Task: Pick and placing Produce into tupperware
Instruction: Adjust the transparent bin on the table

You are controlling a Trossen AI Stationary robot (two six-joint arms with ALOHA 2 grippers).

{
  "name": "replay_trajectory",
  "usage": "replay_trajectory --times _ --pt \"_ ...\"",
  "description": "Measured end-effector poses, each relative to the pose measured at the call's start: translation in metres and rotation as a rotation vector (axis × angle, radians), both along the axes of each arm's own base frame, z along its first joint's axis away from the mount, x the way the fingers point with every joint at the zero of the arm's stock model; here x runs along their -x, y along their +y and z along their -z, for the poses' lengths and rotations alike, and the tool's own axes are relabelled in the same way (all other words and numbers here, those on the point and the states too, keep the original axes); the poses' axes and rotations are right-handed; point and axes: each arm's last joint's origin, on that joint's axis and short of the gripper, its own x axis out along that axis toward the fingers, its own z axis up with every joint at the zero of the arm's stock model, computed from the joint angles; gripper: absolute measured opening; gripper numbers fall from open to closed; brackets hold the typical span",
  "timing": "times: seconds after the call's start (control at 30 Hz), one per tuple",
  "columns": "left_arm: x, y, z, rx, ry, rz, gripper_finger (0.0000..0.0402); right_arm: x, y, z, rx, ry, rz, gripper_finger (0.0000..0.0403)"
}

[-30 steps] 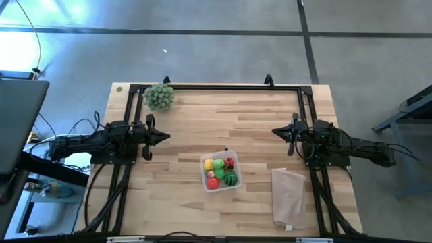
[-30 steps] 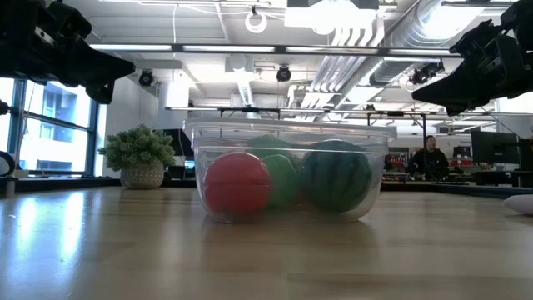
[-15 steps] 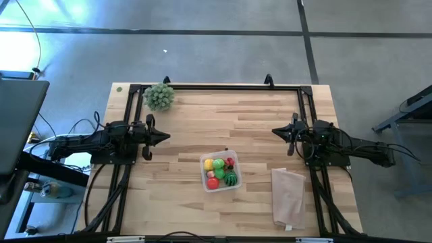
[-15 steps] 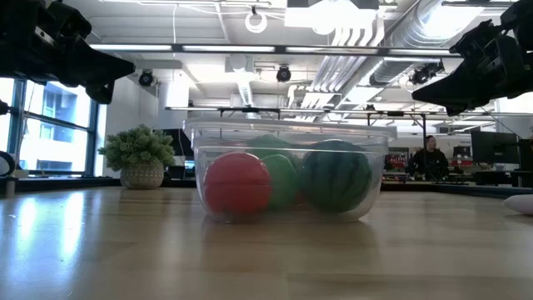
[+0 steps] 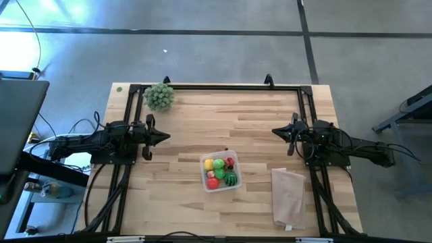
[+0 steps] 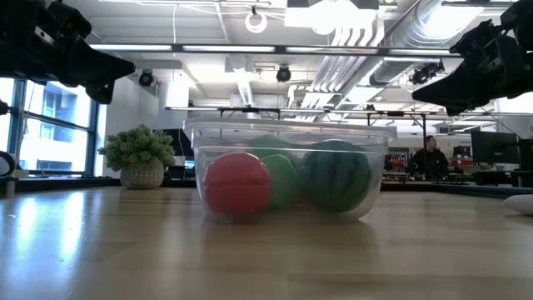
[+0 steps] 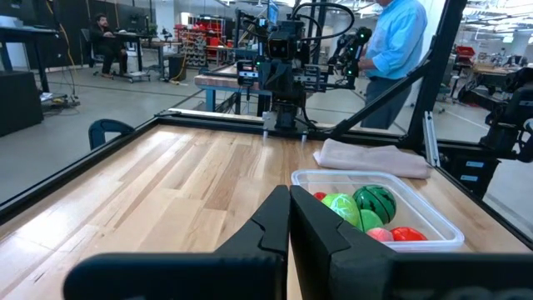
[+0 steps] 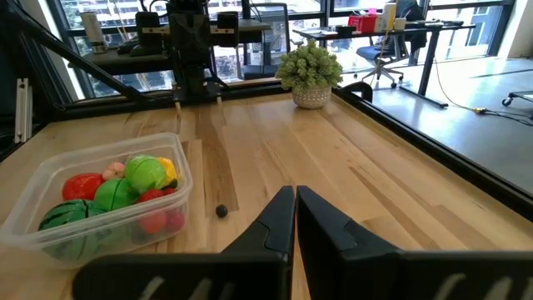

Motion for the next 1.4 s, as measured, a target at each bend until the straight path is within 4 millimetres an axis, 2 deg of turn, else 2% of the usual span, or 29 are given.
replay_trajectory --times 0.57,0.77,0.9,1.2,1.4 --pt "0.0 0.0 0.0 0.0 0.0 0.0 0.0001 0.0 0.0 0.0 0.008 0.001 0.003 0.0007" --pt "0.0 0.0 0.0 0.0 0.0 0.0 0.0001 0.001 -0.004 -0.001 0.204 0.047 0.098 0.0007" --pt "0.0 0.0 0.0 0.0 0.0 0.0 0.0001 0.001 -0.004 -0.003 0.254 0.041 0.097 0.0007" --pt "0.0 0.0 0.0 0.0 0.0 0.0 0.0001 0.001 -0.003 -0.027 -0.063 -0.313 0.117 0.0007" --pt "0.0 0.0 0.0 0.0 0.0 0.0 0.0001 0.003 -0.005 -0.034 -0.142 -0.414 0.167 0.0007"
